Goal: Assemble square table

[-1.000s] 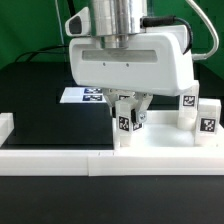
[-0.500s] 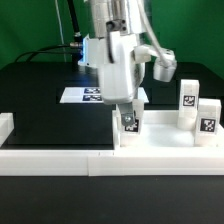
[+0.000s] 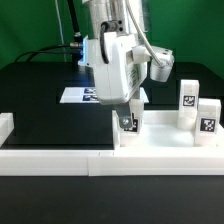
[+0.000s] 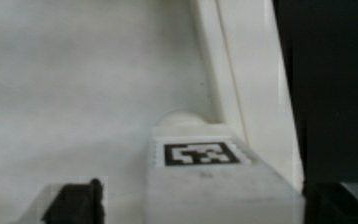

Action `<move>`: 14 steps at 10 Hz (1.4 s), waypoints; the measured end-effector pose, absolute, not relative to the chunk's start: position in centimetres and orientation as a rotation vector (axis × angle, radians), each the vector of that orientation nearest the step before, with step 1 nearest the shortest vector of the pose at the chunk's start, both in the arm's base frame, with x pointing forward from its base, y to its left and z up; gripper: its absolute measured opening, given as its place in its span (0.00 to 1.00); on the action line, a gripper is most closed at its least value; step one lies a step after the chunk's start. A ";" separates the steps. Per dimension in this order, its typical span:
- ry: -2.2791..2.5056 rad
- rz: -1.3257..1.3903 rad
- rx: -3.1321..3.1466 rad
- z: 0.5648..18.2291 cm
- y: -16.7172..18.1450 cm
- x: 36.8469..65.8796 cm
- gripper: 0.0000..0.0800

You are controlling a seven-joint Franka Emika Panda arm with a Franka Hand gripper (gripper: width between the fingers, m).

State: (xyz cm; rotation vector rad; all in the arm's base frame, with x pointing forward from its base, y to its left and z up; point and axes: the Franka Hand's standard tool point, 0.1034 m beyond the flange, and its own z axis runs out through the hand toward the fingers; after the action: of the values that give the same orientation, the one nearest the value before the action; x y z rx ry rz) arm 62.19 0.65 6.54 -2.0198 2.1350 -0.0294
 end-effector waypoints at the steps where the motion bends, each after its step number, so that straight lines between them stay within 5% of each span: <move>1: 1.908 -0.053 -2.232 6.8 0.8 62.3 0.77; 6: 1.550 -0.098 -2.514 6.6 0.5 62.2 0.81; 9: 0.741 -0.120 -2.888 6.8 0.2 62.2 0.81; 11: 0.690 -0.121 -2.904 6.7 0.2 62.1 0.81; 13: 0.792 -0.112 -2.873 6.7 0.2 62.1 0.76; 14: 0.895 -0.103 -2.841 6.7 0.2 62.1 0.59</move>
Offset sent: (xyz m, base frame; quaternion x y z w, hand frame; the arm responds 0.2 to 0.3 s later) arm 0.0000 0.0000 0.0000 0.0000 0.0000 -0.1938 0.9810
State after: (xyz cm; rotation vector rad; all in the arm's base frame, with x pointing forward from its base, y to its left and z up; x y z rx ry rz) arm 62.14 0.18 6.70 -2.8411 0.8951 -0.1035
